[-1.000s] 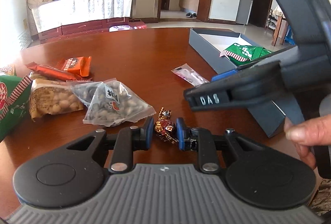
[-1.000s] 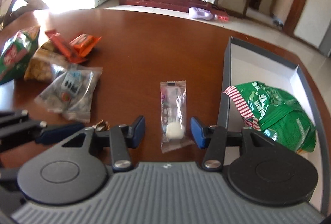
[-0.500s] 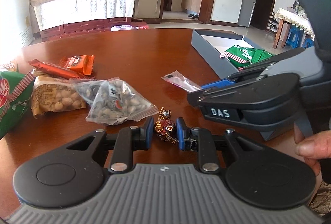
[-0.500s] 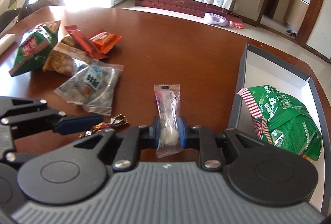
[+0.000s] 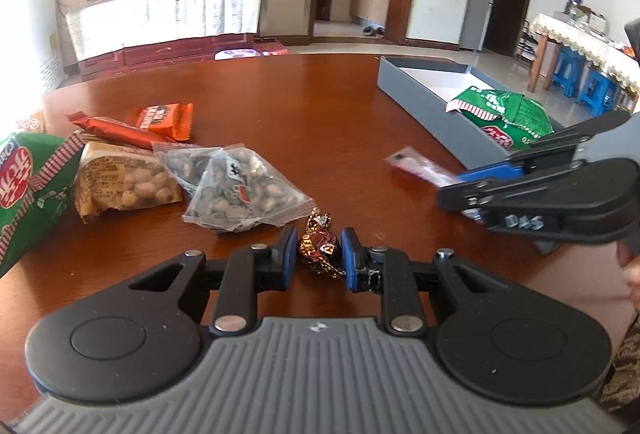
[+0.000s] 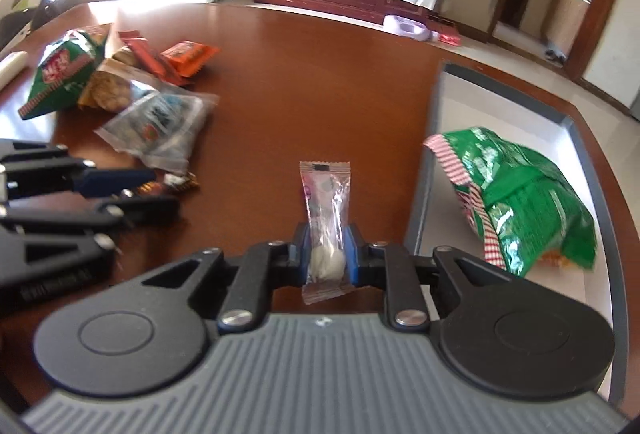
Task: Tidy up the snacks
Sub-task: 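Carry chocolate with left tool while right tool carries stick packet toward gray box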
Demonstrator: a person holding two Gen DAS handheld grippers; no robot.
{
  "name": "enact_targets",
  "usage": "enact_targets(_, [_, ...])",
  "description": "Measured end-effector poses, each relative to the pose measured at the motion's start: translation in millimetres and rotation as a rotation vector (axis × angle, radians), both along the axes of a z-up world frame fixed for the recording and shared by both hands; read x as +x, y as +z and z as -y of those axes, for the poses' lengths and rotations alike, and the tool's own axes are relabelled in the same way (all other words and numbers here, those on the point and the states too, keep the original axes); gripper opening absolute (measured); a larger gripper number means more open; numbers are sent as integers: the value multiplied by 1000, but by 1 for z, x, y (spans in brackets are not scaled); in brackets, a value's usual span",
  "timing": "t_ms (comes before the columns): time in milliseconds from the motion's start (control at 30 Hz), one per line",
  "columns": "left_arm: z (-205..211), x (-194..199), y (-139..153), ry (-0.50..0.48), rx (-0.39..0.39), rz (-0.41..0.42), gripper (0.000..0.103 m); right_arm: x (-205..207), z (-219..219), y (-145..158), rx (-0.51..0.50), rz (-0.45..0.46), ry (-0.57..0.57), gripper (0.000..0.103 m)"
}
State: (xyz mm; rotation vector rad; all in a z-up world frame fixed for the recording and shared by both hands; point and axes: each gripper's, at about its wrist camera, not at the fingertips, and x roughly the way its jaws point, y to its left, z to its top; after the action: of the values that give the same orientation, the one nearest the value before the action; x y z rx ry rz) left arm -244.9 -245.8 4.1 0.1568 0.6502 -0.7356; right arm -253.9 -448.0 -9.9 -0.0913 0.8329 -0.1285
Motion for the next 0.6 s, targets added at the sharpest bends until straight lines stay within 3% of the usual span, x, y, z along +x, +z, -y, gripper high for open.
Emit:
enact_targets(133, [4,-6,-1,-36,12,14,28,-11,15,3,14,-1,-54,21])
enact_targets(300, [7,-5,-2,-26,9,12,28,-13,-17,24,13,101,17,21])
enact_targets(600, [12,-3,-3,21,29,29,28,-17,-44,35,2,161,64,21])
